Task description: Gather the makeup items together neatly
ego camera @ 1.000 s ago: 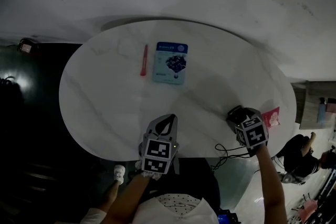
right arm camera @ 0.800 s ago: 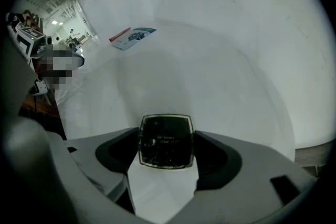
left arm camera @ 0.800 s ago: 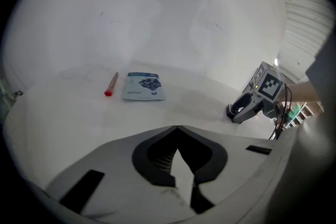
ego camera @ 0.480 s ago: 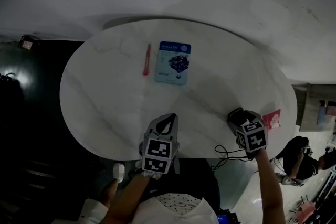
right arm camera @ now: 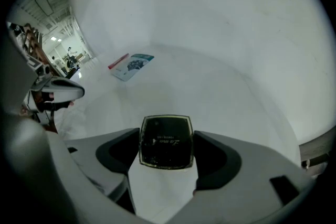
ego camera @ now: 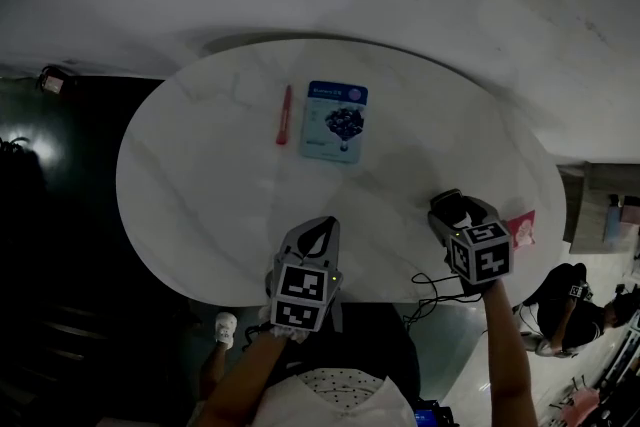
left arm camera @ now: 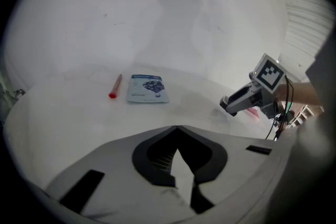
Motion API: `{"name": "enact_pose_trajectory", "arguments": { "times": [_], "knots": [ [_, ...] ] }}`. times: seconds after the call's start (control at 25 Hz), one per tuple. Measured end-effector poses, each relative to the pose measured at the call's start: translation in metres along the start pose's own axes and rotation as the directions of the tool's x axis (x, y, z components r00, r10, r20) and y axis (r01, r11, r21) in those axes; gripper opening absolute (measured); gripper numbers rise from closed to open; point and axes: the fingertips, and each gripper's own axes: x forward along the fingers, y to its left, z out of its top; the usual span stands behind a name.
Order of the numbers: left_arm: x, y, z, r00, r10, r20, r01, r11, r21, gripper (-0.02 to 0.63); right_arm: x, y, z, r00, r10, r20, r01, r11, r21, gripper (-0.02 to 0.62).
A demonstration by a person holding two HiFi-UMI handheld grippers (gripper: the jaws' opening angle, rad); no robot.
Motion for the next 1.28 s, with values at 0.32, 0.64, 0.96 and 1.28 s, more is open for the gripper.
{"name": "enact_pose_trajectory", "arguments": {
  "times": [0.32, 0.64, 0.96, 1.28],
  "knots": [
    [-0.005, 0.01, 0.001, 1.0, 0.014, 0.009, -0.014, 1.0, -0.014, 0.02, 0.009, 0.008, 0.069, 0.992, 0.009, 0.125, -0.022, 0.995, 0.098, 0.342],
    [-0.01, 0.026, 0.01, 0.999, 0.04, 0.032, -0.038, 0.998, -0.04, 0.02, 0.028, 0.02, 0.122, 0.979, 0.001, 0.202, -0.046, 0.975, 0.219, 0.342],
    [-0.011, 0.042, 0.01, 0.998, 0.059, 0.03, -0.057, 0.996, -0.069, 0.02, 0.051, 0.007, 0.147, 0.972, -0.073, 0.222, -0.032, 0.9, 0.435, 0.342],
    [-0.007, 0.051, 0.015, 0.998, 0.058, 0.025, -0.056, 0.995, -0.078, 0.02, 0.075, 0.015, 0.151, 0.984, -0.104, 0.144, 0.03, 0.896, 0.443, 0.342]
  ]
}}
